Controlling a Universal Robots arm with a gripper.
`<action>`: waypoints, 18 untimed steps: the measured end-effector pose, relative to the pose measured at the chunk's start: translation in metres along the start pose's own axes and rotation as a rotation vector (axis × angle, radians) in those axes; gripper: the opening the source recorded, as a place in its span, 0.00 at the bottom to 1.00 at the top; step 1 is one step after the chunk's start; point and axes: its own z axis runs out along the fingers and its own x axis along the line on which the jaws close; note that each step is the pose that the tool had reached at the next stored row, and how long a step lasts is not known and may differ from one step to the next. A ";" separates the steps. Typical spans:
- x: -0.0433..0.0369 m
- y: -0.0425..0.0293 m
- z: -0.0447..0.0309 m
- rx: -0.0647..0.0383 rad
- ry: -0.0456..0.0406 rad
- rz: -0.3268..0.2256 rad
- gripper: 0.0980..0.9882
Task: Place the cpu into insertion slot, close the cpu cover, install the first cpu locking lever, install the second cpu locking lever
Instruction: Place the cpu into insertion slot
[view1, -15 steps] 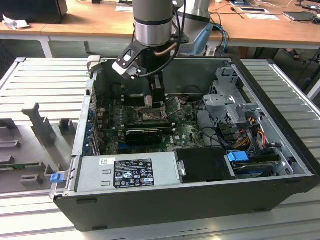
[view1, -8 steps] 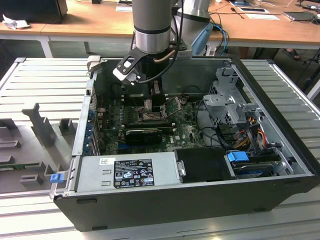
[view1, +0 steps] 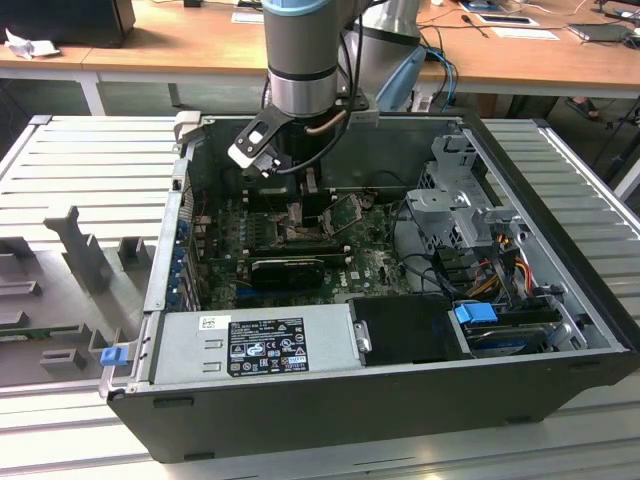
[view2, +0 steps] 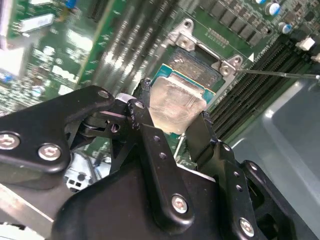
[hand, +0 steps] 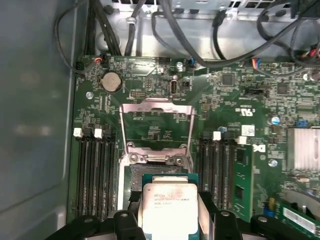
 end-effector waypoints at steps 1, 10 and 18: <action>0.0011 -0.0009 0.0026 0.000 0.0001 0.001 0.48; 0.0075 -0.0077 0.0206 0.000 -0.0009 0.012 0.48; 0.0102 -0.0072 0.0298 0.000 -0.0022 0.029 0.48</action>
